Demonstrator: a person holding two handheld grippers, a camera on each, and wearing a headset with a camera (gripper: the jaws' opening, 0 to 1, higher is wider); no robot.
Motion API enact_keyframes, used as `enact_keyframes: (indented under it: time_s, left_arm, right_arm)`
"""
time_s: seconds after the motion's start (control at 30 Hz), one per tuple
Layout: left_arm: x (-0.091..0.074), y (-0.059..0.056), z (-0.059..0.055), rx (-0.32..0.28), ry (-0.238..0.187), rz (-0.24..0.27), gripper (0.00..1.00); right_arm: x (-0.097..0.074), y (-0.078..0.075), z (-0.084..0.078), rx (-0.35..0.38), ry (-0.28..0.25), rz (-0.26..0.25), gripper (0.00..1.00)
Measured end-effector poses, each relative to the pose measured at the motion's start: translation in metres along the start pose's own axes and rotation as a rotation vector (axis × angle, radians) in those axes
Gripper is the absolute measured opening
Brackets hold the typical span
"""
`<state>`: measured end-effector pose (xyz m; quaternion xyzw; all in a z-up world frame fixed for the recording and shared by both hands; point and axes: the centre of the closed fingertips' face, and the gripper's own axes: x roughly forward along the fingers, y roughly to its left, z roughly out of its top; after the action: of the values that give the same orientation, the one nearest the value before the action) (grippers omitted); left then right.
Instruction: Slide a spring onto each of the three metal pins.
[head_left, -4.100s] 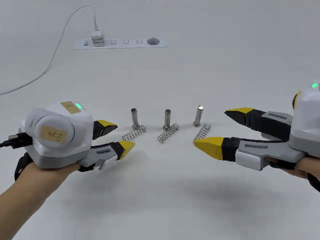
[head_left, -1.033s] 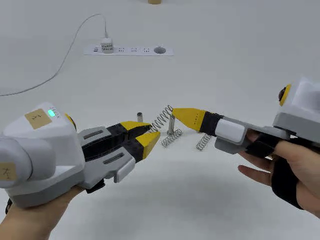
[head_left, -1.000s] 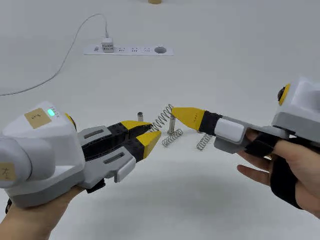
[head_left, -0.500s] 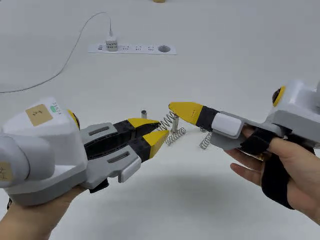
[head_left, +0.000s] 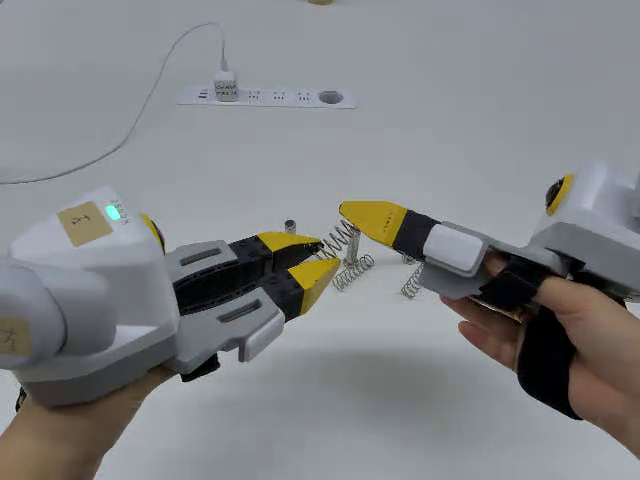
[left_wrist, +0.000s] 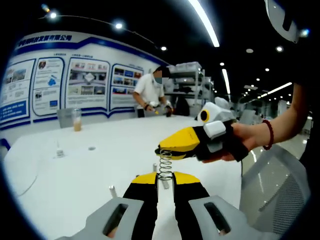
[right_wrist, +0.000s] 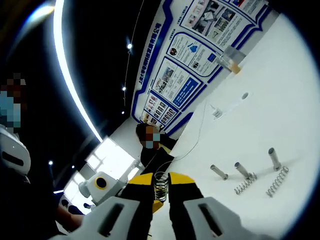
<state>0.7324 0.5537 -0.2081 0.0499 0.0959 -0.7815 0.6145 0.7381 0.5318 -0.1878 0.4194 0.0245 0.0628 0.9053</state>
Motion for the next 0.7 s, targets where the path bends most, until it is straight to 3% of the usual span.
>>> enact_keyframes:
  time_s: [0.13, 0.2, 0.3, 0.47, 0.7]
  left_arm:
    - [-0.001, 0.001, -0.004, 0.023, 0.026, 0.001, 0.11]
    - [-0.001, 0.003, -0.009, 0.040, 0.048, 0.011, 0.12]
    - [-0.003, 0.003, -0.016, 0.052, 0.074, 0.015, 0.14]
    - [-0.007, 0.005, -0.029, 0.093, 0.124, 0.033, 0.22]
    - [-0.013, 0.011, -0.041, 0.080, 0.157, 0.053, 0.33]
  right_arm:
    - [0.003, 0.000, -0.002, -0.081, 0.012, -0.015, 0.11]
    - [0.004, -0.003, 0.000, -0.160, 0.009, -0.042, 0.11]
    - [0.004, -0.005, 0.001, -0.219, 0.010, -0.072, 0.11]
    - [0.006, -0.008, 0.004, -0.305, 0.013, -0.101, 0.11]
    - [0.011, -0.008, 0.003, -0.455, 0.030, -0.113, 0.11]
